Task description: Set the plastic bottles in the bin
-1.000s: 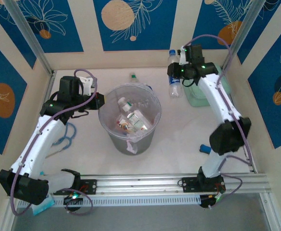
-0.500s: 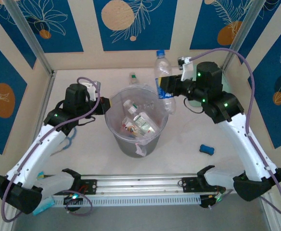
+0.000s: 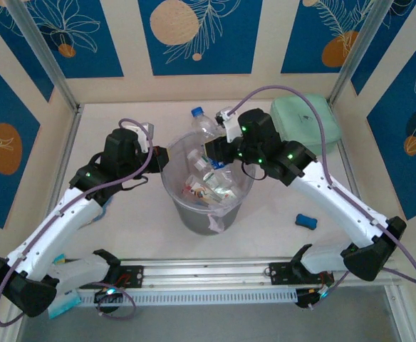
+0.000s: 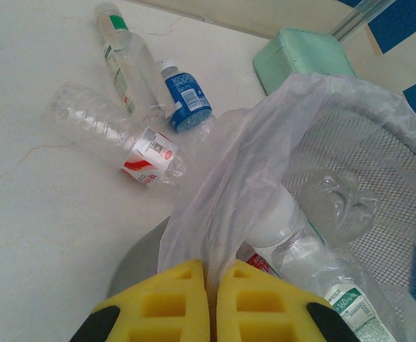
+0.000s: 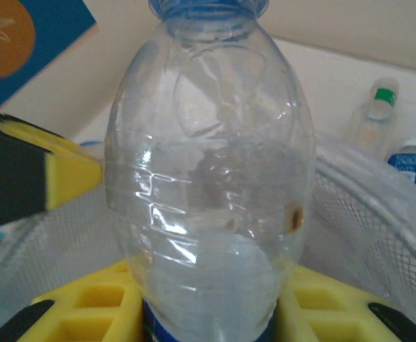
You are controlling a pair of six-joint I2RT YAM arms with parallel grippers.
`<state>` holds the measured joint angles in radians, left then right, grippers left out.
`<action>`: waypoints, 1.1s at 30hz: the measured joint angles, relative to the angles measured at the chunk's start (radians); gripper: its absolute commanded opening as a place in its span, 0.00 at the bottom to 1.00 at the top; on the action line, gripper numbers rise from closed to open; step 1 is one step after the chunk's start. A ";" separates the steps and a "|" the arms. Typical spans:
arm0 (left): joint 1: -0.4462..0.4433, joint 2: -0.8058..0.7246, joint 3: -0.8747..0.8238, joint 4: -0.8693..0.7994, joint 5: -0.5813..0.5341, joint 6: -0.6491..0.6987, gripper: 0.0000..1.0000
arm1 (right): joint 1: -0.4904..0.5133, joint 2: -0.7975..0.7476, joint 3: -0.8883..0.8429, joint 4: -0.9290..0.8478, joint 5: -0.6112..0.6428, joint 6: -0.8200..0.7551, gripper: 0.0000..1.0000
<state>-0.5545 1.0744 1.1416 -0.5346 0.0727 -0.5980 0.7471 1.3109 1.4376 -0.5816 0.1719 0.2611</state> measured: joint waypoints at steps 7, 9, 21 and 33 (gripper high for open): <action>-0.003 0.003 0.000 0.004 -0.010 0.000 0.00 | 0.000 -0.017 -0.105 -0.018 0.004 -0.022 0.26; -0.004 0.003 0.000 0.004 -0.013 0.000 0.00 | -0.001 -0.031 -0.116 -0.025 0.000 -0.022 0.27; -0.011 0.023 0.000 0.048 -0.007 0.002 0.00 | -0.009 -0.003 -0.143 -0.039 -0.126 0.005 0.30; -0.011 0.028 0.000 0.051 -0.009 0.005 0.00 | -0.032 0.046 -0.129 -0.055 -0.264 0.049 0.55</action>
<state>-0.5652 1.1027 1.1416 -0.4831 0.0635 -0.5934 0.7147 1.3571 1.3087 -0.6361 -0.0921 0.3099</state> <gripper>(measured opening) 0.052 0.480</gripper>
